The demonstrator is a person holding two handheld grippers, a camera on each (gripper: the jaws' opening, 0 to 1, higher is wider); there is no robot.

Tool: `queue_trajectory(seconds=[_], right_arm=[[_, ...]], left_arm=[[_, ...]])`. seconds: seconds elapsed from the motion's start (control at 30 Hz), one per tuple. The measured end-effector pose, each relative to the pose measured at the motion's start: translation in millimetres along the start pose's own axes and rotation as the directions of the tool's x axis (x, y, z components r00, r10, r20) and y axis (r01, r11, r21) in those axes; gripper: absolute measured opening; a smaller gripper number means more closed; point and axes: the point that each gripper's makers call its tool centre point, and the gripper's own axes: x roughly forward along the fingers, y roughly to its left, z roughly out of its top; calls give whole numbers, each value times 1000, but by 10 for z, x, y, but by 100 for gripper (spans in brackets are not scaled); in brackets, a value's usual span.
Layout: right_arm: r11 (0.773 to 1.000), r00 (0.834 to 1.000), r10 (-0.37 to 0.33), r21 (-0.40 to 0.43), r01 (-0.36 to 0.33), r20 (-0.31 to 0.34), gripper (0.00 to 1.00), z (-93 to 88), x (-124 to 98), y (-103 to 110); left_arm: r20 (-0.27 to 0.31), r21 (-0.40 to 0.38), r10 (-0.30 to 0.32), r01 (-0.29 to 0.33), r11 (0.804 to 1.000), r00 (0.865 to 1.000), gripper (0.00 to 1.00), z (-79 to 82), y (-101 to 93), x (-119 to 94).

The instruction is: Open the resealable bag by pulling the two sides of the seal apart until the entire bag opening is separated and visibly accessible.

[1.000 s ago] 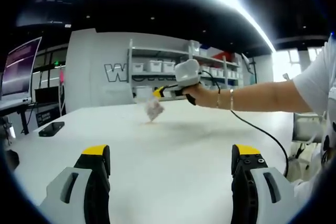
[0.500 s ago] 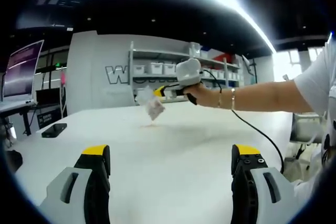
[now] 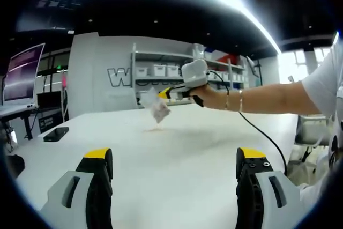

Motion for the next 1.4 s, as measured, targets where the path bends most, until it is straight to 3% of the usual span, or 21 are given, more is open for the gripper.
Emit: queue_trajectory(seconds=[0.77, 1.27, 1.4], right_arm=[[1000, 1000, -7, 0, 7, 21, 0, 59, -386, -6], [1000, 999, -9, 7, 8, 33, 0, 121, -542, 48], [999, 999, -26, -38, 28, 33, 0, 102, -607, 3]], left_arm=[[-2, 22, -27, 27, 999, 1000, 95, 73, -173, -34], [-4, 22, -29, 29, 999, 1000, 95, 75, -174, -53], [1, 22, -19, 19, 1000, 1000, 94, 82, -140, -63]])
